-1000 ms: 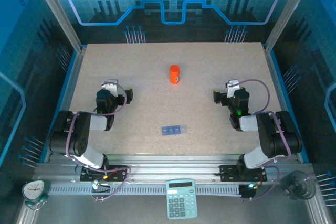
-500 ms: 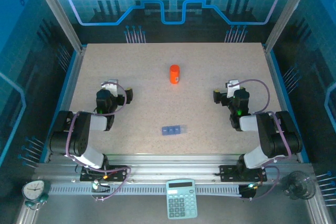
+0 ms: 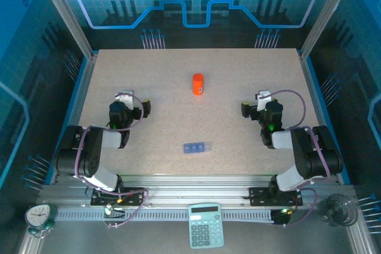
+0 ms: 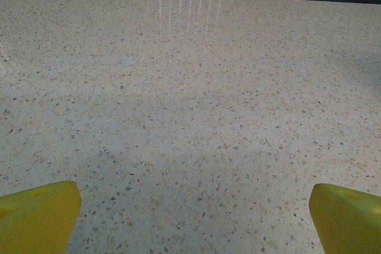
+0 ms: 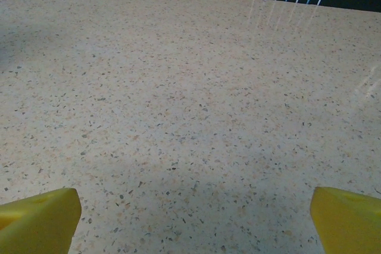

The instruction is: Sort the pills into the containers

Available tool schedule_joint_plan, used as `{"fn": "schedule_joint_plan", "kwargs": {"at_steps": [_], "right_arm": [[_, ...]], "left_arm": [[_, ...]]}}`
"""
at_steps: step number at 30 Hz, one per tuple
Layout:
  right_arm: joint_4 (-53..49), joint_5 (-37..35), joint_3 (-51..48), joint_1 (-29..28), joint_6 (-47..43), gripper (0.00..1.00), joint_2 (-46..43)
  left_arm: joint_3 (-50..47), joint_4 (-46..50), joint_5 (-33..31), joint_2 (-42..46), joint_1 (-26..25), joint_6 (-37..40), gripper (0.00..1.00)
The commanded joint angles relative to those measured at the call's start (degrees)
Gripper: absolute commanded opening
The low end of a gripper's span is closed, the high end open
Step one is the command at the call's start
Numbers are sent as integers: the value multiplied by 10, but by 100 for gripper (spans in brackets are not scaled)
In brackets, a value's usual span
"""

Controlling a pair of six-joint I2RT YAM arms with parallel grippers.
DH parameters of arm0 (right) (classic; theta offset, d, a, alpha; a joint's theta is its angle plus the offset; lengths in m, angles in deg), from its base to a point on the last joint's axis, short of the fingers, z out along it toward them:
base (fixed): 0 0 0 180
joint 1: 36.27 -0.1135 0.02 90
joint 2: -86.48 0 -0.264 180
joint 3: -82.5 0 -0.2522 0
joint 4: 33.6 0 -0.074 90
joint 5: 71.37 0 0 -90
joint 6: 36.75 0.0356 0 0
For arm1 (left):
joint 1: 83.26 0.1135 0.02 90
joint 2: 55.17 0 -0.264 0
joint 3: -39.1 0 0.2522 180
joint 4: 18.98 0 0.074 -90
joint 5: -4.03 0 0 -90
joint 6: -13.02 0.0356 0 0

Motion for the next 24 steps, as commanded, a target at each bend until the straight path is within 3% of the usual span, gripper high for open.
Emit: {"fn": "schedule_joint_plan", "kwargs": {"at_steps": [1, 6, 12, 15, 17, 19, 24], "right_arm": [[11, 17, 9, 7, 2, 100, -1], [22, -5, -1, 4, 6, 100, -14], [-93, -78, 8, -15, 8, 100, -141], [-190, -67, 39, -7, 97, 100, -214], [-261, -76, 62, 3, 223, 100, -252], [-317, -15, 79, 27, 313, 100, -279], [-380, 157, 119, 30, 310, 100, -287]], "left_arm": [[4, -6, 8, 0, 3, 4, 99], [4, 5, 15, 17, -3, 17, 99], [62, 177, 1, 103, -20, 29, 99], [99, 257, -4, 126, -20, 5, 99], [122, 313, 0, 143, -21, -15, 99], [143, 367, -2, 158, -24, -42, 99], [190, 524, -36, 198, -36, -137, 99]]}}
